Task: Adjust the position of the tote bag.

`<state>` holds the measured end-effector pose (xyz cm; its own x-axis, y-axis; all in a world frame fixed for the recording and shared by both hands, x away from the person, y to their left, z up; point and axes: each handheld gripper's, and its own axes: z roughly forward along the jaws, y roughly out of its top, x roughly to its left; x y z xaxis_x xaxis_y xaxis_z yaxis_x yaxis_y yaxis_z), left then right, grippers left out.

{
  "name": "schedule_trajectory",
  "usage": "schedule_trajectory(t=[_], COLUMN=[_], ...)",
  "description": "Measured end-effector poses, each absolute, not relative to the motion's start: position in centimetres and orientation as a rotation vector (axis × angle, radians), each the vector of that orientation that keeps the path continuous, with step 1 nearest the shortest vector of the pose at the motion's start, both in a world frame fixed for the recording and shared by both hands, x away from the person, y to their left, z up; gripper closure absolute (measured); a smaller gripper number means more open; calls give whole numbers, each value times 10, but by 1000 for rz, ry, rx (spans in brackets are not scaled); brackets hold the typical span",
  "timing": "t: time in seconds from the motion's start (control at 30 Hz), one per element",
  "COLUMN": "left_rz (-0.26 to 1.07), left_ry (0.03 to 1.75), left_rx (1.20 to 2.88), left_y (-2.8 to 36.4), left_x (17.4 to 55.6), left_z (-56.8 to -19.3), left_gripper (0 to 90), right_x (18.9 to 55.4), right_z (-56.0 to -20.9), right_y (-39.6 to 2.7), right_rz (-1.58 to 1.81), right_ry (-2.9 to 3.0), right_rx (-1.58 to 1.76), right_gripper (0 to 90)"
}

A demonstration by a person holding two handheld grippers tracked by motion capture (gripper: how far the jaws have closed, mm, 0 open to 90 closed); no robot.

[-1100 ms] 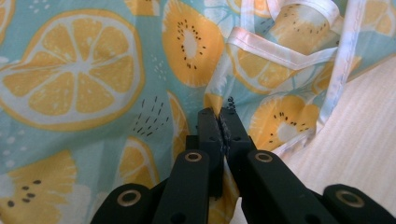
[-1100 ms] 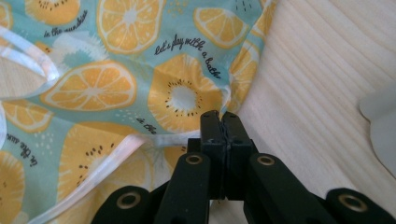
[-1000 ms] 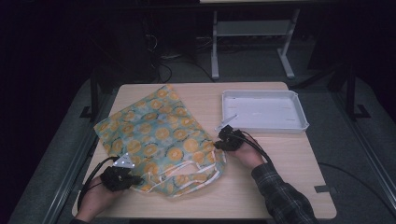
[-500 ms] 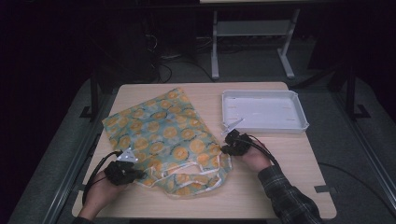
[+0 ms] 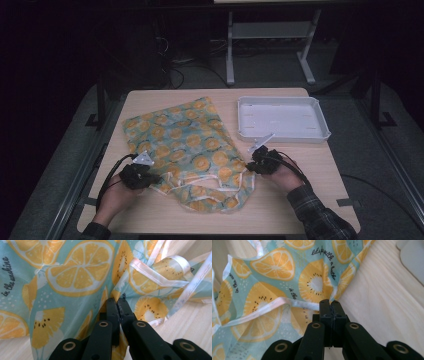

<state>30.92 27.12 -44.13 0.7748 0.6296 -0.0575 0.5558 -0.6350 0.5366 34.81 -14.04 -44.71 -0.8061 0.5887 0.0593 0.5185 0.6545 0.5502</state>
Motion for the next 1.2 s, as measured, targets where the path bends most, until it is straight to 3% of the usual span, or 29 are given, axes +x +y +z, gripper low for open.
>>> schedule_trajectory(t=[0.6, 1.2], left_rz=[202, 155], left_ry=[851, 888], left_rx=[2448, 2445], left_y=[256, 287], left_x=[321, 301], left_z=[-440, -431], left_gripper=[890, 886], right_x=[307, 281], right_z=[-450, -452], right_y=[-154, -124], right_rz=[828, 842], right_ry=[2803, 2893], right_rx=[885, 671], right_gripper=[888, 887])
